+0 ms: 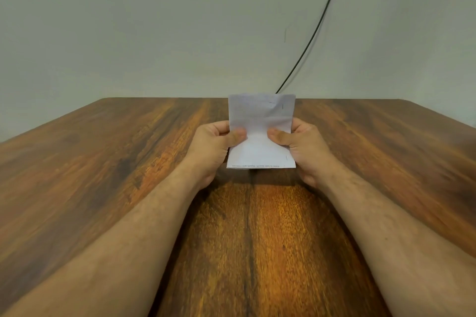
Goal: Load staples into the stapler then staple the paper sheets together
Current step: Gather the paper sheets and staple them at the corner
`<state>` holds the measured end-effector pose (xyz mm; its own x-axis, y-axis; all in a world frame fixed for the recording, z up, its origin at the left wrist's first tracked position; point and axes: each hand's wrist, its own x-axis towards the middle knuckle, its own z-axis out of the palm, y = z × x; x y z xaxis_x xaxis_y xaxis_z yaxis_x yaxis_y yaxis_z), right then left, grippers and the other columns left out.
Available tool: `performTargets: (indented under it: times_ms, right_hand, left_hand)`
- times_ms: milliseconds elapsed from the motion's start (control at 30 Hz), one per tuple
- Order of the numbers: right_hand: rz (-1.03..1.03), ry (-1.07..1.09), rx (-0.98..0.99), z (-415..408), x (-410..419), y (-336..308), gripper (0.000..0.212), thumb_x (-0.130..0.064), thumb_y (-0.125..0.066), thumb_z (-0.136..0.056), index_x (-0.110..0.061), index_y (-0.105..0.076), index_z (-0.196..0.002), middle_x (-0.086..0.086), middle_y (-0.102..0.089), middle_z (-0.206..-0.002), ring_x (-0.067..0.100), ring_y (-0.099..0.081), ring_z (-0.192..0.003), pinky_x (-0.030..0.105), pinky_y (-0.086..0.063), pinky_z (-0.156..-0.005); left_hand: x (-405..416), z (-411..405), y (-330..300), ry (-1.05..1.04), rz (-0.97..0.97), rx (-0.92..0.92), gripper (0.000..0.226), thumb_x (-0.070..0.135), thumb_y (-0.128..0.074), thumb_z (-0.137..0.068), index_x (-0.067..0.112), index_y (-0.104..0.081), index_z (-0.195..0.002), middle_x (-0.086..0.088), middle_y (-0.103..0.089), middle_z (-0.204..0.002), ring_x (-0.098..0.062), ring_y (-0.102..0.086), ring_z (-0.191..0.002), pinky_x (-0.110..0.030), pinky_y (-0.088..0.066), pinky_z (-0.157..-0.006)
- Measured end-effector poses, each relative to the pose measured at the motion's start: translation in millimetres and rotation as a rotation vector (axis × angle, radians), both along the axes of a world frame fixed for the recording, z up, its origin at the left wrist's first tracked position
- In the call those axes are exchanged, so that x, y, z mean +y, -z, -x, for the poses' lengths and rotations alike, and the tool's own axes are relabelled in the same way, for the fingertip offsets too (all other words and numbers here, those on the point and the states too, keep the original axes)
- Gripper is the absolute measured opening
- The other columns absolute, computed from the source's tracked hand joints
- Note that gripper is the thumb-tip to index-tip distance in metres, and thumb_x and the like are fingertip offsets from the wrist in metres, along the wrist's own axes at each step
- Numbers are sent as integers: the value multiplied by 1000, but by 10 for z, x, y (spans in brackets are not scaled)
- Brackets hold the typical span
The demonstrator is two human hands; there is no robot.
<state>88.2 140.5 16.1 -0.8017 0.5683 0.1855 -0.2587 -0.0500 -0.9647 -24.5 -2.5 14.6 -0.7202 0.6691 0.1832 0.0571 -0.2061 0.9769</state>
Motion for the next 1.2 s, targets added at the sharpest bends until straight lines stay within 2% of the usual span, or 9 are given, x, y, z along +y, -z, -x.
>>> performTargets:
  times_ms: [167,400,533,600,667,833,967,1133,1200]
  right_hand:
    - [18,-32,-2,-48,24,-16,20,0,-62,-93,-11,-73,-106,7,-80,-99,26,-77,-91,38,-64,-75]
    - [-10,-36,-62,-85,26,-4,17,-6,-66,-93,-7,-73,-109,15,-78,-109,35,-74,-103,49,-59,-92]
    - [6,-41,-28,-93,15,-37,19,1,-62,-94,-9,-72,-106,14,-78,-105,24,-77,-85,35,-64,-70]
    - [42,-63,11,-100,-22,-50,19,5,-57,-95,-7,-69,-105,13,-74,-97,15,-73,-63,21,-54,-44]
    - [61,-83,37,-95,-45,-47,21,8,-54,-95,-5,-70,-102,13,-73,-91,15,-70,-57,20,-49,-38]
    - [-62,-82,34,-51,-4,3,35,-3,-53,-90,-18,-80,-73,9,-75,-86,34,-61,-76,34,-46,-55]
    - [-23,-133,89,-71,18,36,37,-5,-42,-77,-10,-79,-78,22,-70,-102,40,-62,-95,56,-50,-85]
    - [5,-177,74,-95,40,44,50,-14,-28,-89,0,-74,-78,27,-70,-101,42,-60,-98,48,-56,-81]
    - [-58,-128,22,-95,29,29,46,-24,-38,-96,-4,-75,-76,21,-70,-92,35,-61,-88,41,-53,-73]
  left_hand:
    - [-10,-24,2,1,-24,14,15,16,-61,-98,9,-75,-96,-5,-80,-92,-18,-76,-81,-26,-59,-64]
    - [-23,-5,7,-6,-9,22,14,4,-67,-91,11,-75,-100,-6,-80,-97,-22,-76,-88,-32,-59,-71]
    - [2,-33,12,-41,31,21,17,11,-58,-99,12,-75,-97,-5,-80,-94,-21,-76,-86,-31,-58,-69]
    - [24,-48,21,-41,-12,-4,20,8,-56,-100,13,-75,-97,-5,-80,-92,-19,-75,-83,-31,-58,-68]
    - [21,-62,12,-31,-35,-27,21,3,-56,-98,14,-74,-97,-2,-79,-88,-16,-75,-79,-29,-58,-64]
    - [6,-64,-22,-33,-65,-13,30,-8,-64,-87,14,-79,-74,-7,-79,-91,-21,-72,-79,-29,-58,-64]
    - [7,-59,-13,-60,-79,14,36,-9,-66,-82,18,-78,-61,-1,-79,-96,-24,-72,-91,-32,-58,-70]
    - [0,-46,1,-58,-47,22,41,-12,-62,-83,17,-77,-58,-3,-76,-105,-29,-69,-102,-41,-61,-81]
    - [-4,-54,-2,-58,-27,24,47,-16,-57,-84,17,-75,-55,-4,-75,-108,-29,-68,-105,-42,-61,-81]
